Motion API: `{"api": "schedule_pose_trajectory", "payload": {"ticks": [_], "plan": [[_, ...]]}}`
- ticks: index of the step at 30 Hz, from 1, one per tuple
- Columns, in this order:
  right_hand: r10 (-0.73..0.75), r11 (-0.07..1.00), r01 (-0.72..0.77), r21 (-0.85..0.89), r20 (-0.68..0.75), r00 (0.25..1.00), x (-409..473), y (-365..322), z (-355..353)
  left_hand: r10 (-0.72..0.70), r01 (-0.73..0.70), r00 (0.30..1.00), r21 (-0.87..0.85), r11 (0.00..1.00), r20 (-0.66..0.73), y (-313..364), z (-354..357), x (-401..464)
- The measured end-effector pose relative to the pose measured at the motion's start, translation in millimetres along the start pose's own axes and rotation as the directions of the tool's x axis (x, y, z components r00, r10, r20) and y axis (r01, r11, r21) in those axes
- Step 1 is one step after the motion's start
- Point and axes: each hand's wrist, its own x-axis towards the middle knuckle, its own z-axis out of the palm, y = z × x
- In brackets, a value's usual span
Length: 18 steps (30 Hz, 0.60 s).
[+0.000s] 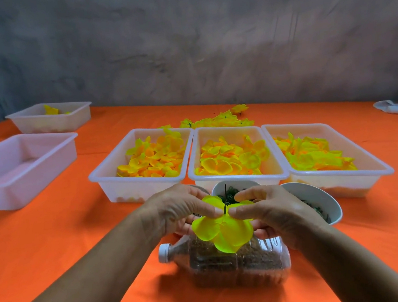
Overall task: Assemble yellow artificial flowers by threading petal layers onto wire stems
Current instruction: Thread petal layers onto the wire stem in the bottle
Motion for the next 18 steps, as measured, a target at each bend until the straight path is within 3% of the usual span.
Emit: {"api": "schedule_pose_trajectory", "payload": {"ticks": [6,18], "plan": [[-0.052,0.999,0.052,0.002,-0.002,0.999,-8,-1,-5,0.01,-0.011,1.0,0.008,1.0,0.002,-1,-1,1],[0.078,0.989,-0.086,0.124,0.071,0.994,-13,4,-2,0.015,-0.015,0.999,0.007,1.0,0.041,-3,-2,3]]}}
